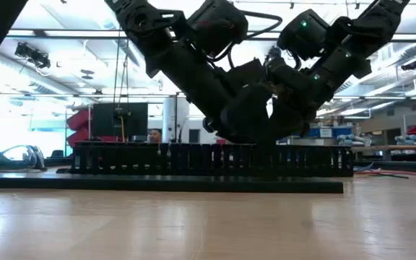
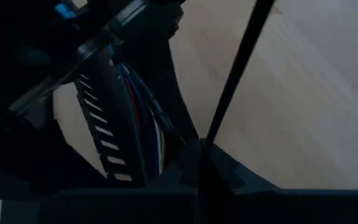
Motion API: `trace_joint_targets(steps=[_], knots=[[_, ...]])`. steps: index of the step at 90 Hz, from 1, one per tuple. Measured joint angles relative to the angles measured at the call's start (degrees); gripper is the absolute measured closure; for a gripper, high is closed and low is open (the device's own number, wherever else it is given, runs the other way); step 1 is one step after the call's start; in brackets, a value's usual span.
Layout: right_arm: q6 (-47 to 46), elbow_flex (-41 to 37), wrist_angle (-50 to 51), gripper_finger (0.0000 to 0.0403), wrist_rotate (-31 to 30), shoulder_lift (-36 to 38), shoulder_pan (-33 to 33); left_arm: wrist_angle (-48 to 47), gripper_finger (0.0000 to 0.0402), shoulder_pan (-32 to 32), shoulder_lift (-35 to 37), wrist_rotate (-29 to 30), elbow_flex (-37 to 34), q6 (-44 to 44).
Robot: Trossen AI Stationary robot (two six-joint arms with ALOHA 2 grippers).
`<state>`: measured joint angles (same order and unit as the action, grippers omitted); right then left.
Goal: Ziptie cables
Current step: Put the zip tied cables into the black cable duct
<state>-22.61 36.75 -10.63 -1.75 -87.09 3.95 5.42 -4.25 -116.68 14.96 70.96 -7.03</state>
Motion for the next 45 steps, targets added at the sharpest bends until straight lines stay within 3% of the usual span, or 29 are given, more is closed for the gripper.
trace_joint_targets(steps=[28, 45], knots=[[-0.3, -0.1, -1.4, 0.0403, -0.1, 0.0, 0.0, 0.0, 0.0130, 0.0, 0.0, 0.8, 0.0, 0.0], [-2.3, -0.1, -1.8, 0.0403, -2.0, 0.0, -0.1, -0.2, 0.0153, -0.1, 0.0, 1.5, 0.0, -0.5]])
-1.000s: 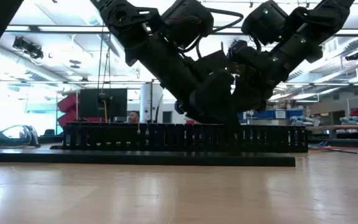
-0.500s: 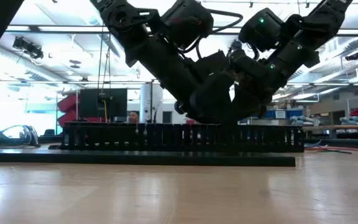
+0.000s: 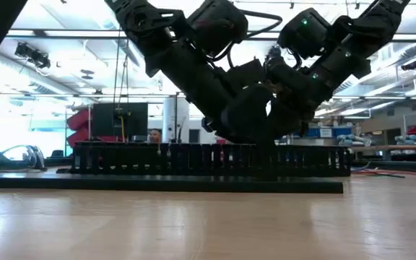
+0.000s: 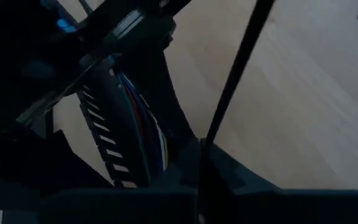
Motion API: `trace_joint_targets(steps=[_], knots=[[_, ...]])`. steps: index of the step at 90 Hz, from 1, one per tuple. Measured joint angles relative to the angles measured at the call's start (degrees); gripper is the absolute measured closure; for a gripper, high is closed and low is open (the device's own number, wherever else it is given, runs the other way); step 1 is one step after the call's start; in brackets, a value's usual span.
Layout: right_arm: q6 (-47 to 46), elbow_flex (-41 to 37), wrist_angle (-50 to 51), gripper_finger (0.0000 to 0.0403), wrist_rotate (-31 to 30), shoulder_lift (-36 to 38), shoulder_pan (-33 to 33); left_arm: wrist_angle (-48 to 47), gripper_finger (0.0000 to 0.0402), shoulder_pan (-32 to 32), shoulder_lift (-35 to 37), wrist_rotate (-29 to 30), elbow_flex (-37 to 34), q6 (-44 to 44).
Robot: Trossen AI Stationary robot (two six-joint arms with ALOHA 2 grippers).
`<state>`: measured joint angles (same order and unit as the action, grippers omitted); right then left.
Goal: Ziptie cables
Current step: Put the zip tied cables into the black cable duct
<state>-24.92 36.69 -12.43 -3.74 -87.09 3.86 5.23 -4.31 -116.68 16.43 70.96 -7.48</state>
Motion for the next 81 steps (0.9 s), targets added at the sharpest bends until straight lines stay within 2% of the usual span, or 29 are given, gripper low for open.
trace_joint_targets(steps=[16, 46, 81], knots=[[-1.6, 0.0, -0.1, 0.0402, -1.2, 0.0, 0.0, -0.2, 0.0167, -0.2, 0.0, 0.2, 0.0, -0.3], [-3.1, 0.0, 0.1, 0.0403, -4.5, 0.0, -1.1, -0.7, 0.0168, -0.3, 0.1, 0.7, 0.0, -0.9], [-3.4, 0.0, -0.4, 0.0403, -5.6, 0.0, -1.1, -0.7, 0.0175, -0.4, 0.1, 2.7, 0.0, -0.9]])
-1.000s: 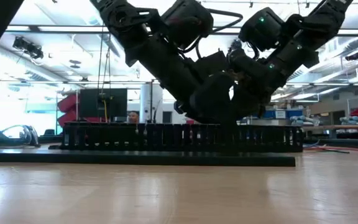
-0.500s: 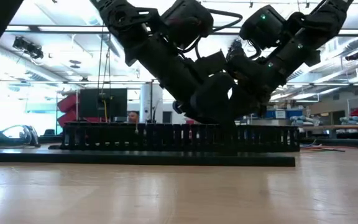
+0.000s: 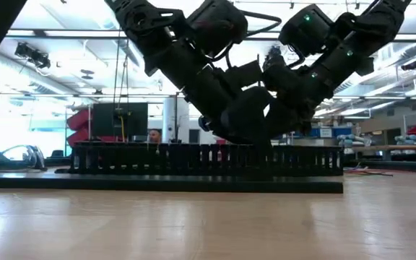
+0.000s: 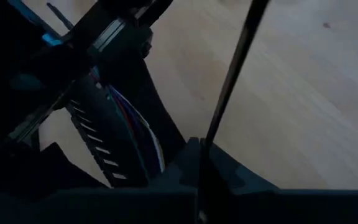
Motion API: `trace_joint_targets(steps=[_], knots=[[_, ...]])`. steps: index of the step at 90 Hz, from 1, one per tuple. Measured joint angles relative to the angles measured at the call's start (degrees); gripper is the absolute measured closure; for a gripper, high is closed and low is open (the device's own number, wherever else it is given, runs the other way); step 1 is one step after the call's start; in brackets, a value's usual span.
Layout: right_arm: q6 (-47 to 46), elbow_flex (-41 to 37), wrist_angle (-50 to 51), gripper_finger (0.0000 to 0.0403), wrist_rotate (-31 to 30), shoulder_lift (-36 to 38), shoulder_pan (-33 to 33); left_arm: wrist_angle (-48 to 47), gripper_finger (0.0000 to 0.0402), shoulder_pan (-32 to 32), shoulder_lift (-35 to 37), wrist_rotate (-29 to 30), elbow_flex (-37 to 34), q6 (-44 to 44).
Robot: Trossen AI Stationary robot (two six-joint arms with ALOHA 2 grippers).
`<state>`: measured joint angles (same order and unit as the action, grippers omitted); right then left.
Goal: Ziptie cables
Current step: Put the zip tied cables into the black cable duct
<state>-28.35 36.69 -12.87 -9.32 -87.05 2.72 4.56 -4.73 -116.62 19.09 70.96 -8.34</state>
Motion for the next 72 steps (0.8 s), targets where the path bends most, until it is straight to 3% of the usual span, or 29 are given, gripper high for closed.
trace_joint_targets(steps=[20, 37, 72], knots=[[-1.8, 0.0, 0.8, 0.0403, -1.4, 0.0, -0.2, 0.0, 0.0187, 0.0, 0.0, 0.2, 0.0, 0.0], [-2.5, 0.0, 0.5, 0.0403, -6.1, 0.0, -1.9, -0.4, 0.0188, -0.1, 0.0, 0.3, 0.0, 0.2], [-3.5, 0.0, -0.1, 0.0403, -3.3, -0.2, -1.1, -0.3, 0.0188, -0.2, 0.0, 0.2, 0.0, 0.4]])
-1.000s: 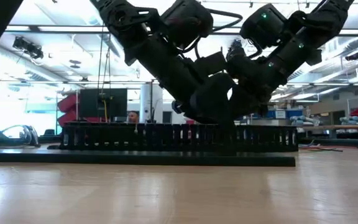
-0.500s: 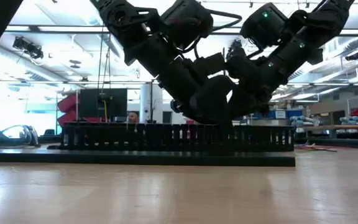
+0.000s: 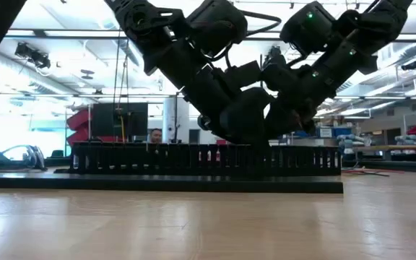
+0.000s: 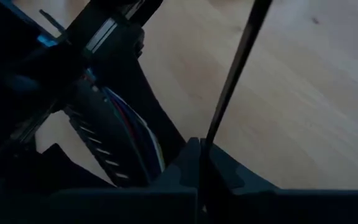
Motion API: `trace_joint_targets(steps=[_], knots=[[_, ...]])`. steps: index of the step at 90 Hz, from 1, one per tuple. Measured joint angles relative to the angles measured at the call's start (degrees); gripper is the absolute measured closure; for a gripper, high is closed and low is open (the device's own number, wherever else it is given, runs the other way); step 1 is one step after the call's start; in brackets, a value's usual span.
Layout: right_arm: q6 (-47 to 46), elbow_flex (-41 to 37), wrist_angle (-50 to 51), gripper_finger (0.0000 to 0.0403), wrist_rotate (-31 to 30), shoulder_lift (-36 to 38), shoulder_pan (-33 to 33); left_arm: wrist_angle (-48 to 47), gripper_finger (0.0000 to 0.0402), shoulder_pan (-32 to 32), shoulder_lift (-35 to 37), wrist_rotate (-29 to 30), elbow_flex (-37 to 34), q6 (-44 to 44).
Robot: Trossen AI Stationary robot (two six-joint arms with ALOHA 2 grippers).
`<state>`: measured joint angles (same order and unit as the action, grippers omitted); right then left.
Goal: Ziptie cables
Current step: Put the zip tied cables into the black cable duct
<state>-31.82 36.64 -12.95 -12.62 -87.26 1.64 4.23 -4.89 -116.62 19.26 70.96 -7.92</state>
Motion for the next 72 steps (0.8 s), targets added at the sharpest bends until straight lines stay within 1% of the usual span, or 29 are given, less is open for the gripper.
trace_joint_targets(steps=[11, 24, 37, 57, 72], knots=[[0.9, 0.0, -2.0, 0.0403, 1.4, -2.2, 0.8, -0.3, 0.0188, 0.0, 0.0, 0.0, 0.0, 0.0], [3.6, -0.1, -6.0, 0.0403, 4.9, -5.2, 2.1, -1.4, 0.0188, 0.0, 0.1, 0.3, -0.1, 0.0], [4.5, -0.1, -6.9, 0.0403, 5.1, -4.8, 2.3, -1.9, 0.0188, -0.1, 0.1, 0.2, -0.2, 0.1], [9.5, -0.1, -9.4, 0.0403, 5.0, -4.9, 2.7, -2.1, 0.0188, -0.2, 0.1, 0.2, -0.2, 1.7], [13.0, -0.1, -10.3, 0.0403, 7.9, -5.5, 4.2, -1.9, 0.0188, -0.7, 0.1, 0.4, -0.2, 2.8]])
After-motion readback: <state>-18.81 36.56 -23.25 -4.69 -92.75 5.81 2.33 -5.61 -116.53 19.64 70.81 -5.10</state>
